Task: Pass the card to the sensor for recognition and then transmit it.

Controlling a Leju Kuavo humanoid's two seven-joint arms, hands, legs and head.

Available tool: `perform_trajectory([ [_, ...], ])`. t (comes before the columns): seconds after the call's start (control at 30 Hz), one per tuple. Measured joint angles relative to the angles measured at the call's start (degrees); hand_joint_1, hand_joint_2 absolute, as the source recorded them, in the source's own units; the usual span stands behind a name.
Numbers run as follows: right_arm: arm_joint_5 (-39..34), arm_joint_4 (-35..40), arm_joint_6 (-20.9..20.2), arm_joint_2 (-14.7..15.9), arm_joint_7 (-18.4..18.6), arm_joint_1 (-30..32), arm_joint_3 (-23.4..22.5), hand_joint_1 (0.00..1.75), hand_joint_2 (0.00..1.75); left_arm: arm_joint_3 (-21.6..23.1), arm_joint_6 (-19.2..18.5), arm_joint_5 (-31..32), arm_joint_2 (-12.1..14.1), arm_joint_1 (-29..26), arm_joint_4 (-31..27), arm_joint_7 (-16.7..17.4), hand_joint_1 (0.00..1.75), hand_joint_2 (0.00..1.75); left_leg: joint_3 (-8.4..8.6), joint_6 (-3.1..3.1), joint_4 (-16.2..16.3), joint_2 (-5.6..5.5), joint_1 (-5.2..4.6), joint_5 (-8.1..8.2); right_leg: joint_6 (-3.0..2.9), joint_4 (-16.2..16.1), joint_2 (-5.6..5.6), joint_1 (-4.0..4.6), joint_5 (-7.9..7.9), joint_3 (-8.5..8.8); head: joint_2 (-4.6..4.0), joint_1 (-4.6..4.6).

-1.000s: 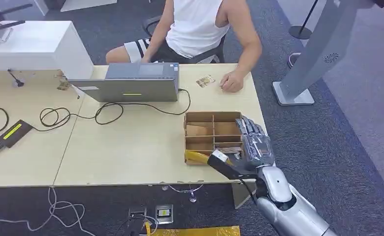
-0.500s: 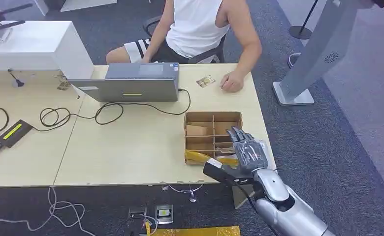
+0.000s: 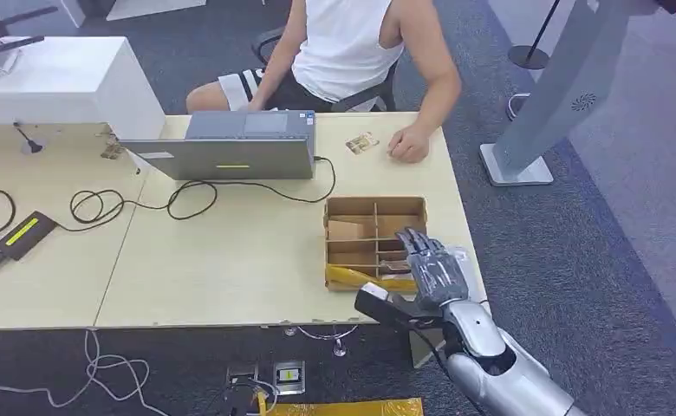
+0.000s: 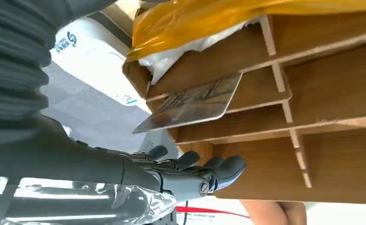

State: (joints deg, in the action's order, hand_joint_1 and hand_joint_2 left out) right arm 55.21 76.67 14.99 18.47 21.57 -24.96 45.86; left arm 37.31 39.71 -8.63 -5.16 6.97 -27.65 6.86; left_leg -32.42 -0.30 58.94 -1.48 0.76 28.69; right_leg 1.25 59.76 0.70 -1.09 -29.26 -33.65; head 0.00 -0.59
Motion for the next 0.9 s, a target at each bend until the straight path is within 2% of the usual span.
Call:
perform_trajectory([
  [0.37, 0.11, 0.00, 2.78, 0.00, 1.42, 0.00, -0.24, 0.00, 1.75, 0.04, 0.00, 1.01, 0.00, -0.01, 0.00, 0.00, 0.00, 1.75, 0.00, 0.00, 0.00, 0.00, 0.00, 0.00, 0.00, 0.00, 0.00, 0.00, 0.00, 0.00, 0.02, 0.00],
  [0.77, 0.11, 0.00, 3.02, 0.00, 1.40, 0.01, -0.42, 0.00, 1.75, 0.04, 0.00, 1.09, 0.00, -0.01, 0.00, 0.00, 0.00, 1.75, 0.01, 0.00, 0.00, 0.00, 0.00, 0.00, 0.00, 0.00, 0.00, 0.00, 0.00, 0.00, 0.02, 0.00],
  [0.8, 0.09, 0.00, 3.02, 0.00, 1.40, 0.01, -0.42, 0.14, 1.75, 0.04, 0.00, 1.09, 0.00, -0.01, 0.00, 0.00, 0.00, 1.75, 0.01, 0.00, 0.00, 0.00, 0.00, 0.00, 0.00, 0.00, 0.00, 0.00, 0.00, 0.00, 0.02, 0.00],
  [0.83, 0.09, 0.00, 3.02, 0.00, 1.40, 0.01, -0.42, 1.68, 1.75, 0.04, -0.02, 1.09, 0.00, -0.01, 0.00, 0.00, 0.00, 1.75, 0.01, 0.00, 0.00, 0.00, 0.00, 0.00, 0.00, 0.00, 0.00, 0.00, 0.00, 0.00, 0.02, 0.00],
  [0.9, 0.09, 0.00, 3.02, 0.00, 1.40, 0.01, -0.42, 1.75, 1.75, 0.04, 0.00, 1.09, 0.00, -0.01, 0.00, 0.00, 0.00, 1.75, 0.01, 0.00, 0.00, 0.00, 0.00, 0.00, 0.00, 0.00, 0.00, 0.00, 0.00, 0.00, 0.02, 0.00],
])
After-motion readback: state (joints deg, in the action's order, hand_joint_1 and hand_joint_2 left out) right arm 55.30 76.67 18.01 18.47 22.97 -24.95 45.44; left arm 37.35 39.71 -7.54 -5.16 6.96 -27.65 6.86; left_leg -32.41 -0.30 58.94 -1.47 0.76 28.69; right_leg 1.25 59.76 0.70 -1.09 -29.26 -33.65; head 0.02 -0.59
